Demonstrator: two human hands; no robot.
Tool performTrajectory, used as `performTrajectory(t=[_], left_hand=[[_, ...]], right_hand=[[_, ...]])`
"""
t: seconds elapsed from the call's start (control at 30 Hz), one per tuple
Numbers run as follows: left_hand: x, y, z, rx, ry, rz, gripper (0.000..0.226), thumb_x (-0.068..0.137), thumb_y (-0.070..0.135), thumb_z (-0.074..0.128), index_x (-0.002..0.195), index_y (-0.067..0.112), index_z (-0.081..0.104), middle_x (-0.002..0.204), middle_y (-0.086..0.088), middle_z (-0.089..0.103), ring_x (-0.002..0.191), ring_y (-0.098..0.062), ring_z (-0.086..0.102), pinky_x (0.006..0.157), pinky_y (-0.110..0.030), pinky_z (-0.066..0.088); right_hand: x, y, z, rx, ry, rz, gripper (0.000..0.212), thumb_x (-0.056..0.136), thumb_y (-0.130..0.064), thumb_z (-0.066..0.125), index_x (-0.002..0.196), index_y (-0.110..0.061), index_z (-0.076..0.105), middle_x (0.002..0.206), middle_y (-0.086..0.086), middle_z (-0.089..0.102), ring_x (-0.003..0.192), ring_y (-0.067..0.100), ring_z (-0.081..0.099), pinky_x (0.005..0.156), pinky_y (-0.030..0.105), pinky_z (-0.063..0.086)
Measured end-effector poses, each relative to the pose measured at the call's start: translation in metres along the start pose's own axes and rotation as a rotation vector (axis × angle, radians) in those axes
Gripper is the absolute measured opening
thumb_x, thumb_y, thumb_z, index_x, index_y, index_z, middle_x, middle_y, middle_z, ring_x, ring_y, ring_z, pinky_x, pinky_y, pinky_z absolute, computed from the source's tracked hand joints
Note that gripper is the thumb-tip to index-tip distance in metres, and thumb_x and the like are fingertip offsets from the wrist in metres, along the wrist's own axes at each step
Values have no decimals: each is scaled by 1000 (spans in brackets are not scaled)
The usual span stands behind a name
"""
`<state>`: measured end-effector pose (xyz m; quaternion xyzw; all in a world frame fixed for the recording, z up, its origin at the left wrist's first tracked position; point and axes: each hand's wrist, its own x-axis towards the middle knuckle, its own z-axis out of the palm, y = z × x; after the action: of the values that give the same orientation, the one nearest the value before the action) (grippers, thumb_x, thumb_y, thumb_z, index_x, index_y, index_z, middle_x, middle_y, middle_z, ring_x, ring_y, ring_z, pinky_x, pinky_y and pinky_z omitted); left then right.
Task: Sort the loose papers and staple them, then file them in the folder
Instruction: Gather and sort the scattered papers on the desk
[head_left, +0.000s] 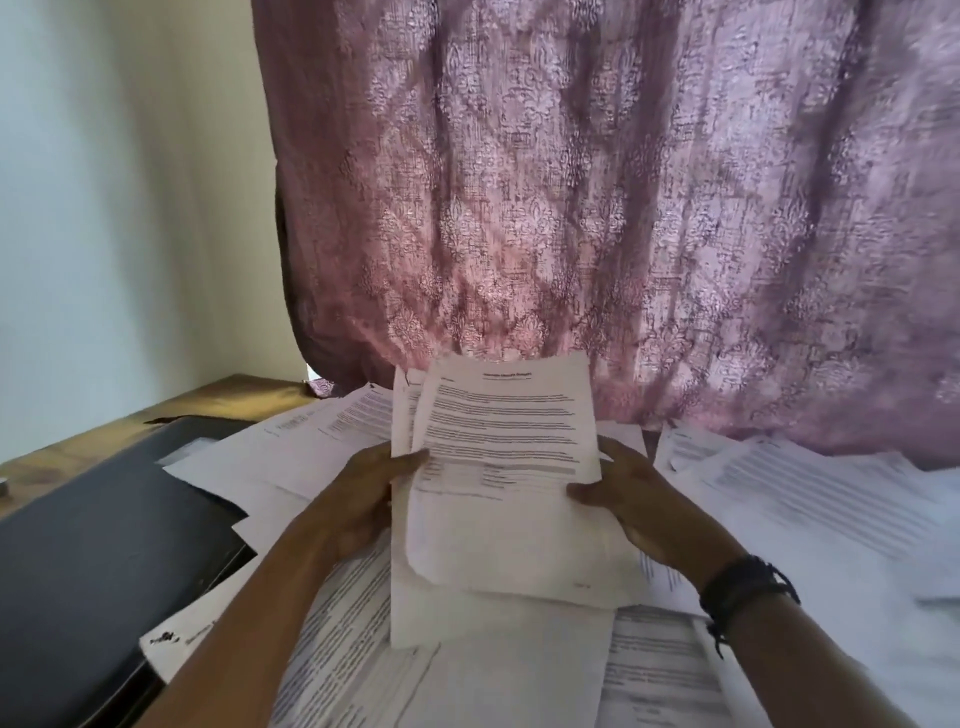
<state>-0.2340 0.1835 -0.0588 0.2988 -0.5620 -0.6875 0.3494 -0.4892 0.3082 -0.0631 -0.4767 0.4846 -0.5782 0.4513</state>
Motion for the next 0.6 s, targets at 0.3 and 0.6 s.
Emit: performTrajectory(t=[0.3,0.6], left_hand=[[3,5,-6,-90,68,132,29,92,8,56,119,12,61,115,-12,69,98,-30,69,76,-39,58],[-2,5,2,-168,32,185,33,91,8,57,123,12,60,115,-8,70,101,-25,69,77,-34,59]], right_hand=[[4,-16,14,-6,77,-6,45,84,3,65,126,-13,56,114,6,72,103,26,69,86,42,58],[0,-25,32,-507,289,-34,24,98,-37,50,103,-23,69,84,-11,75,70,4,71,55,13,51]])
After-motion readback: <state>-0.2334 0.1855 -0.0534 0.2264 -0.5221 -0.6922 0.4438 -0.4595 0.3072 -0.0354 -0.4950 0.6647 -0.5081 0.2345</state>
